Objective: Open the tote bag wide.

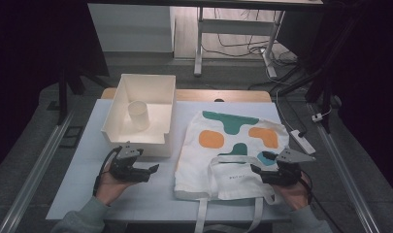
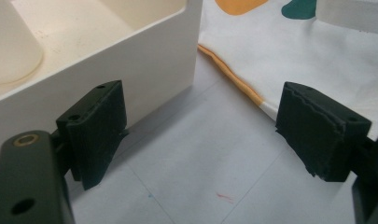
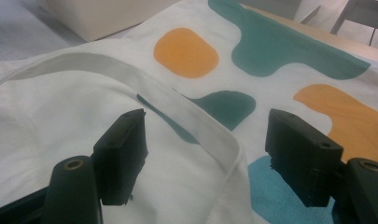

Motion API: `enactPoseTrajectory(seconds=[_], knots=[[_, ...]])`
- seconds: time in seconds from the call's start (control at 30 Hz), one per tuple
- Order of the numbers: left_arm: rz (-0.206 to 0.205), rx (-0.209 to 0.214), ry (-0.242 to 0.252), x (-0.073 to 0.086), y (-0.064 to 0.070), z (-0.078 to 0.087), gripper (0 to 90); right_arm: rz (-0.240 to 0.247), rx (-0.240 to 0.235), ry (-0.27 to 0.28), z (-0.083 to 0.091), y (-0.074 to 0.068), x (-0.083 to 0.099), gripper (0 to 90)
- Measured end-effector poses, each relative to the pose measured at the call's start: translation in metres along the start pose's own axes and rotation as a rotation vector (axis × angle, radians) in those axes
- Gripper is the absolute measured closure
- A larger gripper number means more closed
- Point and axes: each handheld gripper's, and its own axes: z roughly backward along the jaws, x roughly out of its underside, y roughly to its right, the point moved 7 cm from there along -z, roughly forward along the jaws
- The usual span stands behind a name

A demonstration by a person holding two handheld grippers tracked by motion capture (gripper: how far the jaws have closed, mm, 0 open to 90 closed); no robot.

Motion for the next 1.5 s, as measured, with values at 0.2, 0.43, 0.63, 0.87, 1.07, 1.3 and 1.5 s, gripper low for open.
enactPoseTrajectory(seconds=[0.2, 0.43, 0.63, 0.87, 1.07, 1.3, 1.5], knots=[[-0.016, 0.0, 0.0, 0.0, 0.002, 0.0, 16.7, 0.01, -0.007, -0.004, 0.0, -0.002, 0.0, 29.3], [-0.026, 0.001, 0.002, 0.0, 0.002, 0.001, 17.6, 0.009, -0.009, -0.015, -0.002, -0.001, 0.003, 29.3], [-0.044, 0.004, 0.007, -0.002, 0.006, 0.004, 17.9, 0.016, -0.006, -0.017, -0.002, -0.002, 0.003, 29.3], [-0.107, 0.014, 0.011, -0.012, 0.022, 0.012, 18.3, 0.016, -0.004, -0.004, 0.0, -0.002, 0.0, 29.4], [-0.128, 0.059, 0.018, -0.035, 0.039, 0.015, 18.9, 0.017, -0.017, 0.005, 0.001, -0.004, 0.0, 29.7], [-0.187, 0.09, -0.004, -0.053, 0.057, 0.009, 19.3, 0.036, -0.032, 0.004, -0.001, -0.007, 0.001, 30.0], [-0.243, 0.14, -0.019, -0.062, 0.071, -0.003, 19.5, 0.036, -0.026, 0.01, -0.001, -0.007, 0.001, 30.1]])
